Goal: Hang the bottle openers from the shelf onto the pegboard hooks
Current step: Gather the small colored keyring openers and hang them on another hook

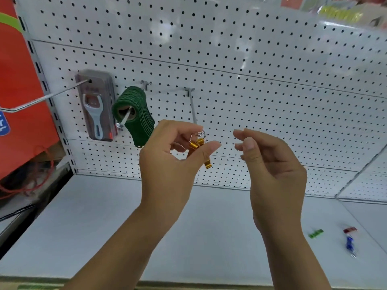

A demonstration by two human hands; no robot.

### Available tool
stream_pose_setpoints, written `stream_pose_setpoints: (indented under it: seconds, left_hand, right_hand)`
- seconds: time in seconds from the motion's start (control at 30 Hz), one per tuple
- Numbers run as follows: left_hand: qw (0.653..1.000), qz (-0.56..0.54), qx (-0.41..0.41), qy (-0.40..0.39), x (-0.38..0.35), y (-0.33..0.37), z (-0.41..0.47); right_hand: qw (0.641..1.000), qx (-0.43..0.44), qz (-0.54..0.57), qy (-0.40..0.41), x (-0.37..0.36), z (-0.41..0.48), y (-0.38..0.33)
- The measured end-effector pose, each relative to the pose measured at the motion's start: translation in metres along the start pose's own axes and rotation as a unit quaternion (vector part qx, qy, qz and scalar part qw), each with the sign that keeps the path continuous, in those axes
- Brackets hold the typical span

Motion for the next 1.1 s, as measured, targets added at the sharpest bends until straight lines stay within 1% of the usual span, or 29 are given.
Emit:
stream_pose_setpoints:
  seconds: [0.17,0.23,0.37,0.53,0.67,0.8,0.9,1.1]
  left_hand:
    - [1.0,-0.011,0.026,-0.013,-0.002,-0.015,0.005]
    - [0.998,-0.014,0.038,-0.038,-0.001,-0.016,0.006]
    - [0.993,-0.016,0.035,-0.109,0.007,-0.02,0.006]
    - [0.99,-0.015,0.023,-0.137,0.019,-0.021,0.016]
    - [0.987,0.011,0.007,-0.161,0.019,-0.017,0.025]
    - [0.983,0.06,-0.002,-0.173,0.018,-0.02,0.035]
    - [0.981,0.1,-0.015,-0.166,0.015,-0.022,0.042]
    - [0.978,0.136,-0.01,-0.158,0.009,-0.039,0.072]
  right_hand:
    - [1.0,-0.001,0.006,-0.015,0.001,0.001,0.001]
    - [1.0,0.003,0.006,-0.024,0.0,0.003,0.001]
    - [0.998,0.014,-0.002,-0.054,-0.006,0.004,-0.003]
    - [0.992,0.044,-0.067,-0.102,-0.024,0.007,-0.009]
    - [0.975,0.11,-0.149,-0.122,-0.039,0.007,-0.013]
    - [0.967,0.149,-0.173,-0.108,-0.041,0.005,-0.009]
    - [0.96,0.172,-0.197,-0.099,-0.041,0.005,-0.011]
    - [0.961,0.17,-0.192,-0.102,-0.042,0.005,-0.009]
Point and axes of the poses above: each hand's wrist, its own z-axis towards the middle knuckle, its own x-axis out of the back of the hand, y = z × x, the point moved 6 cm from there along z, towards the middle knuckle, and after that the axes turned 11 degrees about -y, right-handed, at the moved point
